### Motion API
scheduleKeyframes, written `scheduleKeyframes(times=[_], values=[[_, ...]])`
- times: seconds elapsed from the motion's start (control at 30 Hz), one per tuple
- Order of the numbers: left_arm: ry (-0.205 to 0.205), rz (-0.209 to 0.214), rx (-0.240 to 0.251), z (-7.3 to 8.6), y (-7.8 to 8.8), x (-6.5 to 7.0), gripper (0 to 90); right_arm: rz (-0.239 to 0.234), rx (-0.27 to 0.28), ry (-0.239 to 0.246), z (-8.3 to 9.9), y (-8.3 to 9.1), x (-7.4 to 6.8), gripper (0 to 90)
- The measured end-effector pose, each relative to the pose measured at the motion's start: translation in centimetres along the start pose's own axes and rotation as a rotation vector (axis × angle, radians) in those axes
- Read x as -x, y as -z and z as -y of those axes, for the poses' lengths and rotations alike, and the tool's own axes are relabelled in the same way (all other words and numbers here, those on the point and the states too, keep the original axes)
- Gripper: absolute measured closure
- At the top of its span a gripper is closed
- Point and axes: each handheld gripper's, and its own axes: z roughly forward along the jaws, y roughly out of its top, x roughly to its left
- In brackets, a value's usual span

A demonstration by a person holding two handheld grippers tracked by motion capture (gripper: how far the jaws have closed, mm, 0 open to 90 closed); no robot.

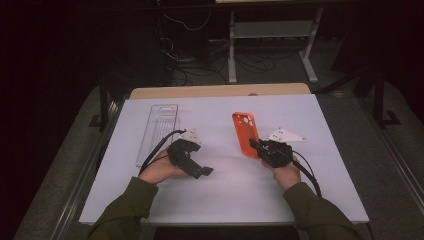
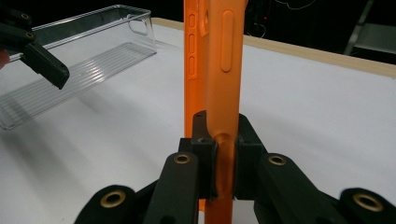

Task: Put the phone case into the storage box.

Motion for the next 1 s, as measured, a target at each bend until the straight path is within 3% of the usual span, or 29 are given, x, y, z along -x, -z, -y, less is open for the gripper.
scheduleKeyframes(times=[0.17, 0.37, 0.57, 0.63, 0.83, 1.0], values=[[0.013, -0.029, 0.026, -0.2, 0.1, 0.0, 0.0, 0.009, -0.004, 0.009, 0.1, -0.1, 0.0, 80.7], [0.074, -0.073, 0.084, -0.4, 0.5, -0.4, 0.0, 0.021, 0.002, -0.001, 0.1, -0.1, -0.1, 80.6], [0.119, -0.091, 0.154, -0.6, 0.9, -0.7, 0.0, 0.034, 0.006, 0.007, 0.1, -0.3, -0.4, 80.7], [0.107, -0.101, 0.157, -0.8, 1.0, -0.8, 0.0, 0.040, 0.003, 0.012, 0.1, -0.3, -0.4, 80.7], [0.148, -0.112, 0.189, -1.2, 0.8, -0.8, 0.0, 0.053, -0.002, 0.023, 0.1, -0.5, -0.8, 80.8], [0.151, -0.106, 0.213, -1.6, 0.7, -1.0, 0.0, 0.049, 0.001, 0.022, 0.1, -0.6, -1.1, 80.8]])
